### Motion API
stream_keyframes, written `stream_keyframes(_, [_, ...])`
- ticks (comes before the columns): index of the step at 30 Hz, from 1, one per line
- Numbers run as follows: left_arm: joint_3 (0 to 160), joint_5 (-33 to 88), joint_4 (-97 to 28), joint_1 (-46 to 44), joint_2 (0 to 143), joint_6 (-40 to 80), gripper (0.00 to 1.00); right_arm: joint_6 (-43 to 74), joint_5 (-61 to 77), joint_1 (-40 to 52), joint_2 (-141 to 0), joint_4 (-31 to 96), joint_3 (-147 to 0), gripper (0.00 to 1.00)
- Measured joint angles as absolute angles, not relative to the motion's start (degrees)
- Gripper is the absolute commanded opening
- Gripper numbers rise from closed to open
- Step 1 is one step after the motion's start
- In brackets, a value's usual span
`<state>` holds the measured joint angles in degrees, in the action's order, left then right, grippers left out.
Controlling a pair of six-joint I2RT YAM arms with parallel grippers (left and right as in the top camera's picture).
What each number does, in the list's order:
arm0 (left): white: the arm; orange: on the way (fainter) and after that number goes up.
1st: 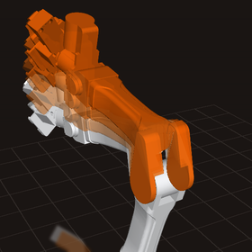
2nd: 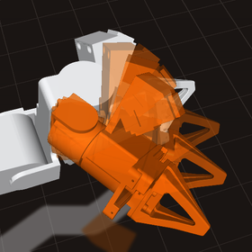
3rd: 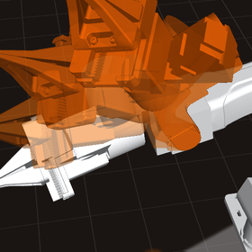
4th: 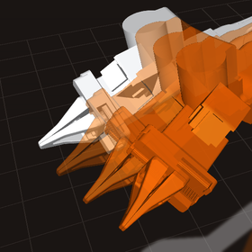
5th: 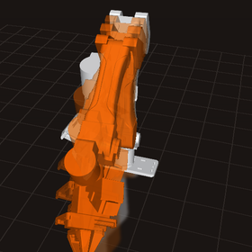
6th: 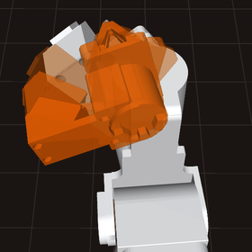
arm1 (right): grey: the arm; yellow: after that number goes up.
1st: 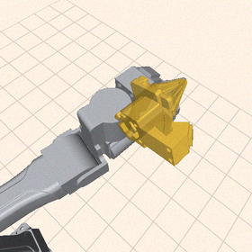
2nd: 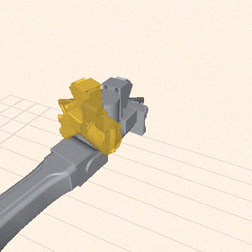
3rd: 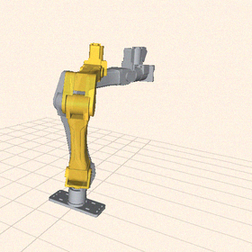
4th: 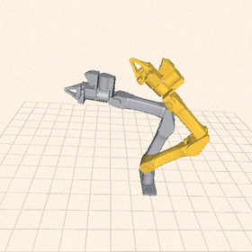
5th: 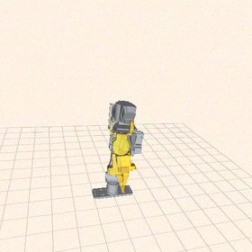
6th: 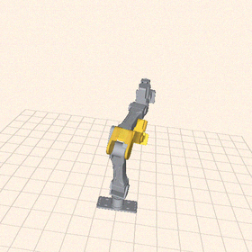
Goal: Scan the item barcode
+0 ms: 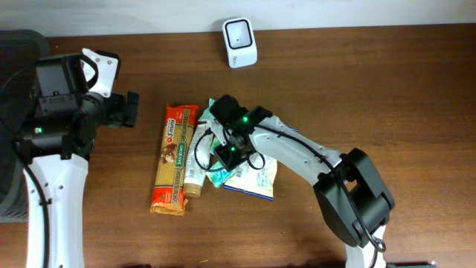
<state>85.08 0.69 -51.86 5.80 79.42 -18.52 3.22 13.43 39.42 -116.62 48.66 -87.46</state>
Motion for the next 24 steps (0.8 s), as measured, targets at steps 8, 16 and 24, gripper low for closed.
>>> stream_keyframes(8, [85.1, 0.7, -51.9, 5.8, 79.4, -18.5, 0.99, 16.3, 14.4, 33.0, -104.5, 62.1, -98.6, 0.04])
stream_keyframes(16, [85.1, 0.7, -51.9, 5.8, 79.4, -18.5, 0.99, 27.3, 11.7, 27.4, -102.4, 56.5, -92.0, 0.29])
stream_keyframes(24, [85.1, 0.7, -51.9, 5.8, 79.4, -18.5, 0.99, 14.1, 13.0, 36.9, -108.3, 52.2, -89.6, 0.38])
